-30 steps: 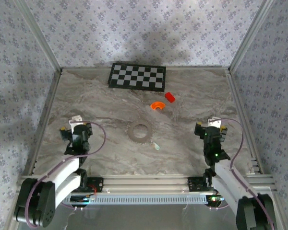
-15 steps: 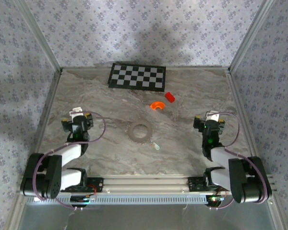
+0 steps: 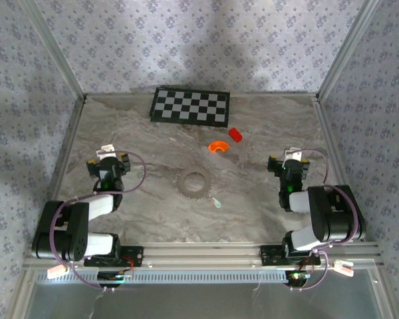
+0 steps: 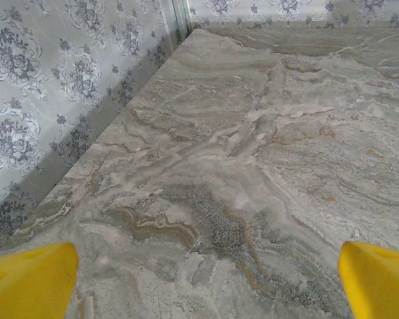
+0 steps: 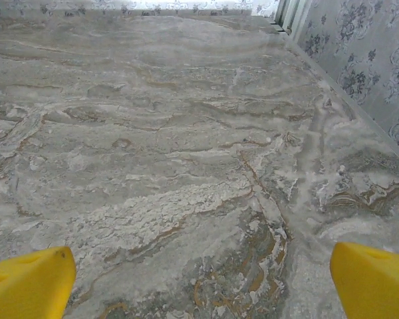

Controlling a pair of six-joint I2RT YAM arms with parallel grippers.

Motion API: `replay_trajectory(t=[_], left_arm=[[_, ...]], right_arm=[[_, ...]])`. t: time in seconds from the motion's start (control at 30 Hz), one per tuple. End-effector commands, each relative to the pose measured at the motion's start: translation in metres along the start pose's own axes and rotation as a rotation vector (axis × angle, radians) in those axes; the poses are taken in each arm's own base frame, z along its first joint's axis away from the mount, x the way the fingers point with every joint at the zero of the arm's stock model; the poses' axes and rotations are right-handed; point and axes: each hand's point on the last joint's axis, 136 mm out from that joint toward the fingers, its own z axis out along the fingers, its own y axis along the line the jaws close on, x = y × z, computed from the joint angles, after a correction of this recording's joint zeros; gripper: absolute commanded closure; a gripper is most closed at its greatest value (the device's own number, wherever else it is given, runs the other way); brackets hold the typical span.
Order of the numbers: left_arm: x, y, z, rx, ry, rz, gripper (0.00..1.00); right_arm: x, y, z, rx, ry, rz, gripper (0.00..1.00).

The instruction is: Put the keys on the keyring

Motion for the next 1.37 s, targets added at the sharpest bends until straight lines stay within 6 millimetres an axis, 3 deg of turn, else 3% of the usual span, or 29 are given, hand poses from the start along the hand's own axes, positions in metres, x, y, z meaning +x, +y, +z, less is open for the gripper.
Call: replay_trajectory(t=[0.0, 0.33, 0.47, 0.5, 0.57, 0.63, 1.33], left_arm=[[-0.022, -0.006, 0.004, 0.03, -0.069, -0.041, 0.01], [-0.013, -0.013, 0.019, 0.068, -0.066, -0.048, 0.0], [-0.002, -0.03, 0.026, 0.141, -0.038, -0.01, 0.0], [-0.007, -0.03, 0.029, 0.137, -0.094, -0.01, 0.0], [0.002, -0.032, 0.029, 0.144, -0.001, 0.002, 0.0], [-0.004, -0.032, 0.032, 0.14, -0.059, -0.002, 0.0], [-0.001, -0.029, 0.035, 0.133, -0.008, -0.01, 0.0]], right_arm=[[-0.02, 0.0, 0.005, -0.018, -0.075, 0.027, 0.0], [-0.017, -0.006, 0.02, 0.021, -0.024, 0.035, 0.0], [-0.018, -0.004, 0.023, 0.028, -0.012, 0.015, 0.0], [-0.018, -0.004, 0.023, 0.029, -0.012, 0.014, 0.0], [-0.018, -0.004, 0.023, 0.028, -0.011, 0.015, 0.0], [-0.019, -0.004, 0.023, 0.029, -0.013, 0.015, 0.0], [-0.019, 0.0, 0.023, 0.02, -0.015, -0.001, 0.0]])
